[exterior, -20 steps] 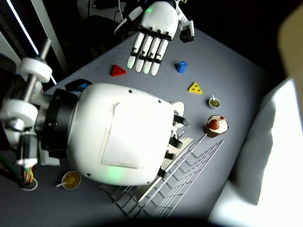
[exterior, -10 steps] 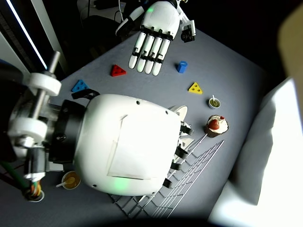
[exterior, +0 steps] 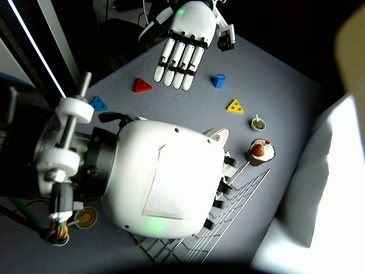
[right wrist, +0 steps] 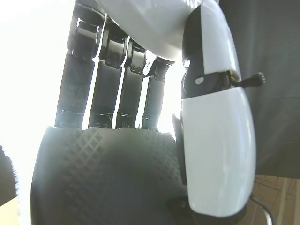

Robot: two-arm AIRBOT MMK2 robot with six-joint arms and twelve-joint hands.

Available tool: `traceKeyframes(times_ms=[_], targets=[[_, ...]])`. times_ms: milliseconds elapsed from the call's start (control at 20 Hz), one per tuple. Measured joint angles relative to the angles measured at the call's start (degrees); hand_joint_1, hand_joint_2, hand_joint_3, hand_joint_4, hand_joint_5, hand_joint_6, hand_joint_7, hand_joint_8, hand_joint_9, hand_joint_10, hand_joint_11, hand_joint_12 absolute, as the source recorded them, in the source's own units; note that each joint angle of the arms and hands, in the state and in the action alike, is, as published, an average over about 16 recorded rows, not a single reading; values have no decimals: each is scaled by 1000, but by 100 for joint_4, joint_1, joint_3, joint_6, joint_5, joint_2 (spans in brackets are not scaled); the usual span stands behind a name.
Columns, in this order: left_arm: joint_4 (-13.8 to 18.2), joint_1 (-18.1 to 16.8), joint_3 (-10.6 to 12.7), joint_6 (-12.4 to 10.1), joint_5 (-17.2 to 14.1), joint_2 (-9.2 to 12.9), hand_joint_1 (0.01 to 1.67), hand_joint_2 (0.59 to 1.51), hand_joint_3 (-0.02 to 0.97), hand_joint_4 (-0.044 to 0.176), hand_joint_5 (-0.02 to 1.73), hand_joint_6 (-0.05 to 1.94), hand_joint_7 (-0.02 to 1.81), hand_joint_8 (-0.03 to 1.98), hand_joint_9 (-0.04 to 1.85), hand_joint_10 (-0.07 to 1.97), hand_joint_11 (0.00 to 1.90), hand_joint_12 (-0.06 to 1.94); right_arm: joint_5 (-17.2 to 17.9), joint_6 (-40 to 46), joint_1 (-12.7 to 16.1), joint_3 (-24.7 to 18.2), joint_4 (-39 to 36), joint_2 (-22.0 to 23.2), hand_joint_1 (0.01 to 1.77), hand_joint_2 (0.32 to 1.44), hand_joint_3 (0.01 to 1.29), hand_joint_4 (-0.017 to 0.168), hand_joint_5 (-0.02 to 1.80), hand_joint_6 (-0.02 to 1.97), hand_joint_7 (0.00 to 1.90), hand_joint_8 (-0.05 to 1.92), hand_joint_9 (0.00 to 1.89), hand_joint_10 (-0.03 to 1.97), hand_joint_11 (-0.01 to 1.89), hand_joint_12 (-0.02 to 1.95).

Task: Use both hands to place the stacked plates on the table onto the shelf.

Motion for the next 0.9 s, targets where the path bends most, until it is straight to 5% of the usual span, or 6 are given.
traceKeyframes(times_ms=[900], targets=[[2, 5, 48, -119, -91, -4, 15, 1018, 9, 0, 130, 0, 157, 8, 152, 15, 137, 7, 76, 41, -50, -105, 10, 11, 1189, 1008, 12, -3, 752, 37, 812, 16, 904, 22, 1002, 20]])
